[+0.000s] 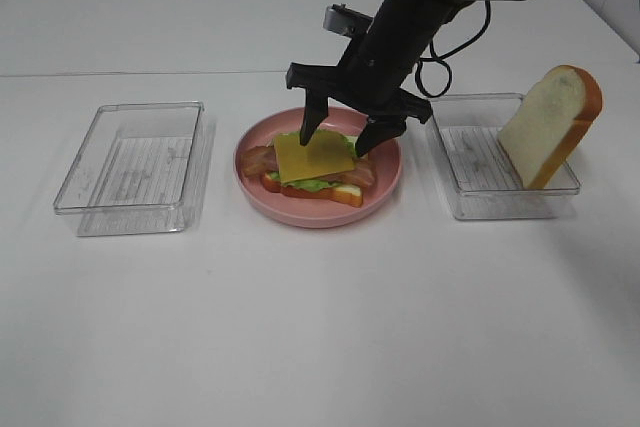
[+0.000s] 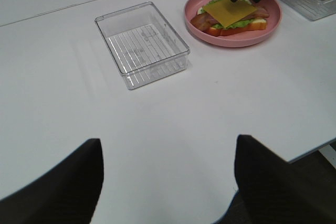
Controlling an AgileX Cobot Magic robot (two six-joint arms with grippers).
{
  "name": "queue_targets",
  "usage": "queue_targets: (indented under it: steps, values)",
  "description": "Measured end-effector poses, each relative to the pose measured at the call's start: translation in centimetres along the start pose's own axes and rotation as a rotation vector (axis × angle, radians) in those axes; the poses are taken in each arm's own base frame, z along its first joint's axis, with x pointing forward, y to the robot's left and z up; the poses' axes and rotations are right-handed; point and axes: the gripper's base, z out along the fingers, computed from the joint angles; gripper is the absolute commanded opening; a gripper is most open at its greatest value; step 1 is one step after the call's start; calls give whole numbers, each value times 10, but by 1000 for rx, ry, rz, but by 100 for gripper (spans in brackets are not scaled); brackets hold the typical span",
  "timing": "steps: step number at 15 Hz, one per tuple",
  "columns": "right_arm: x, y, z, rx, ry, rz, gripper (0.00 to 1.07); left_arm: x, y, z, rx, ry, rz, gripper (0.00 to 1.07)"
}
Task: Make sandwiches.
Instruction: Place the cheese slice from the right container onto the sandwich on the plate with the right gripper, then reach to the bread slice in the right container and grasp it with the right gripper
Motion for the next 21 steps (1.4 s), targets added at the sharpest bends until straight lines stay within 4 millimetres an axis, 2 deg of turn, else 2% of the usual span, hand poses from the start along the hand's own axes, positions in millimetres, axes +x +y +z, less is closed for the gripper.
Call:
queue_targets:
  steps: [2,3,5,6,7,9,14,17,19,20,21]
  values:
    - [0,1,-14,34,-5,-41,71,0,0,0,0,0,0,68]
    - [-1,5,-36,66,-44,-86,71,0,0,0,0,0,0,68]
    - [-3,4,-65,119,-81,-132,71,0,0,0,0,0,0,68]
    - [-3,4,-65,119,-81,-132,71,0,0,0,0,0,0,68]
    - [-4,-2,-79,135,-89,-127,71,0,0,0,0,0,0,68]
    - [-9,-31,-110,181,-83,-72,73,0,0,0,0,0,0,68]
    - [-13,-99,-170,315,-102,46,74,0,0,0,0,0,0,68]
    - [-14,-136,-187,352,-107,129,74,0,0,0,0,0,0,68]
    - [-14,-148,-192,358,-110,137,74,0,0,0,0,0,0,68]
    - [-15,-151,-192,358,-111,137,74,0,0,0,0,0,0,68]
    - [-19,-158,-182,347,-119,125,74,0,0,0,0,0,0,68]
